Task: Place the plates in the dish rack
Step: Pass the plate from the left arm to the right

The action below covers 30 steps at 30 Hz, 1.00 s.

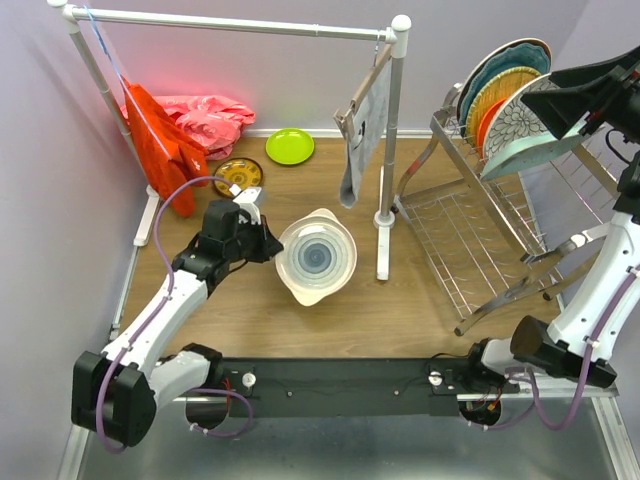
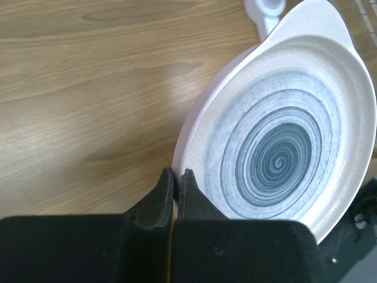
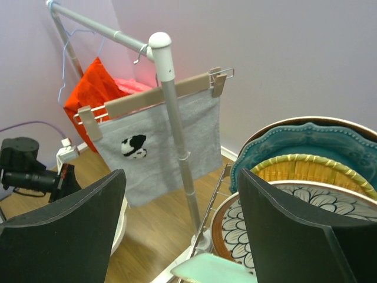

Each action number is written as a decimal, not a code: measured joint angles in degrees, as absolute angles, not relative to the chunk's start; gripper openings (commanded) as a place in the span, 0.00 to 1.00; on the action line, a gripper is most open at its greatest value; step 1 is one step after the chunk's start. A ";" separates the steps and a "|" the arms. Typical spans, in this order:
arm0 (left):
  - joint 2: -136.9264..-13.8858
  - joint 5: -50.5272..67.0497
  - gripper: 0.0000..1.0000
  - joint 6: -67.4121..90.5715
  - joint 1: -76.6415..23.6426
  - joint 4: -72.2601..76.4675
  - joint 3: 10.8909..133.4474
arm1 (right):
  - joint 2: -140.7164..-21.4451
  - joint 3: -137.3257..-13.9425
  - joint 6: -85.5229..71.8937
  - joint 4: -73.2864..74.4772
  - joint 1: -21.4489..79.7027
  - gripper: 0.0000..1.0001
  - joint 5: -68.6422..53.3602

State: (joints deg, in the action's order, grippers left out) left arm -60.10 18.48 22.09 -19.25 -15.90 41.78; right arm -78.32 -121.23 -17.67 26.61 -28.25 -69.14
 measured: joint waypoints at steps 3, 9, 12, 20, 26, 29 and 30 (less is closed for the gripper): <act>-58.46 20.16 0.00 23.27 -19.42 -16.80 42.48 | -80.16 -123.50 -19.31 26.61 -28.25 0.84 -68.88; -55.77 21.54 0.00 25.56 -20.99 -20.82 49.74 | -80.95 -122.87 -23.73 25.04 -27.75 0.84 -69.12; -55.94 21.52 0.00 27.22 -22.87 -22.28 56.14 | -80.40 -121.54 -25.12 24.51 -25.91 0.84 -69.23; -62.83 20.21 0.00 31.59 -31.09 -23.66 75.55 | -79.55 -120.07 -27.86 23.62 -19.57 0.84 -69.25; -68.84 16.38 0.00 34.65 -35.62 -27.70 86.98 | -78.30 -118.74 -28.36 24.49 -13.89 0.84 -69.12; -71.88 13.41 0.00 35.86 -37.63 -29.74 92.84 | -78.02 -118.76 -26.92 27.68 -10.11 0.83 -68.36; -72.93 12.23 0.00 36.34 -38.26 -30.39 94.91 | -78.02 -118.76 -26.13 29.30 -8.67 0.83 -67.83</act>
